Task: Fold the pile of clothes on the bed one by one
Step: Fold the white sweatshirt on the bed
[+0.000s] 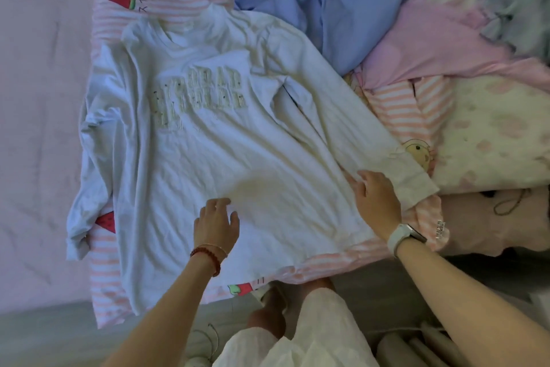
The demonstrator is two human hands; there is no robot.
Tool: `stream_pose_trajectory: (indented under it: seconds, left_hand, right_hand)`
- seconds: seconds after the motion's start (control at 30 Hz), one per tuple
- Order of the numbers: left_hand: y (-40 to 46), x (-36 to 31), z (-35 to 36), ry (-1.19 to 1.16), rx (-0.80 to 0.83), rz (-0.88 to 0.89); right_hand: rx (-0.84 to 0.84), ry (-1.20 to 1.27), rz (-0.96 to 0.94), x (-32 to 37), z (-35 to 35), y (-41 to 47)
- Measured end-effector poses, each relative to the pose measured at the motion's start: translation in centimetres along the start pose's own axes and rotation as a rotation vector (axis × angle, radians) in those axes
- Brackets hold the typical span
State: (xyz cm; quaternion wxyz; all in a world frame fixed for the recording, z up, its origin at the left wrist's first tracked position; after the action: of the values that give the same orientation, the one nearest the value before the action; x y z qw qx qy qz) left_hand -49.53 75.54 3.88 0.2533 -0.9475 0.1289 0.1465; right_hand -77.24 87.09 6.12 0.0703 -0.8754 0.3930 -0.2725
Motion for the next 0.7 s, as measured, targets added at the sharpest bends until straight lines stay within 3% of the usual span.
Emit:
stream_pose_trajectory:
  seconds: [0.13,0.27,0.37,0.43,0.53,0.7]
  left_hand:
    - [6.5,-6.7,-1.1,-0.07,-0.041,0.12]
    - [12.1,-12.8,-1.7,-0.114,-0.135,0.166]
    - [16.2,-16.5,-2.4,-0.15,-0.209,0.128]
    - [18.7,-18.5,-3.2,-0.134,-0.245,0.074]
    - [21.4,-21.3,-4.4,-0.08,-0.279,0.105]
    - [26.5,-26.9,-5.7,0.031,-0.223,0.268]
  right_hand:
    - [-0.101,-0.101,0.0,-0.6,-2.6,7.2]
    - [0.045,-0.176,0.029,-2.0,-3.5,13.8]
    - [0.179,0.014,0.032,-2.7,-4.2,16.8]
    - [0.047,0.233,0.053,-3.1,-6.6,18.5]
    - [-0.255,0.339,-0.018,-2.8,-12.8,21.8]
    - [-0.48,-0.01,-0.203,-2.1,-21.1,30.8]
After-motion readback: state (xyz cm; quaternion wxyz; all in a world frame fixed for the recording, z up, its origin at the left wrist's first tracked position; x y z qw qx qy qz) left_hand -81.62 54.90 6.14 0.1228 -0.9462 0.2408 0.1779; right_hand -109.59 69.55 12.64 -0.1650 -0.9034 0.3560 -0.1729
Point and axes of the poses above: each hand's wrist, its own y-axis towards the middle knuckle, its own z-axis out of the palm, x = y × z, the point moved 1 cm from there along y, towards the middle knuckle, and after that the axes turned 1 degree about z, right-handed, at the moved point
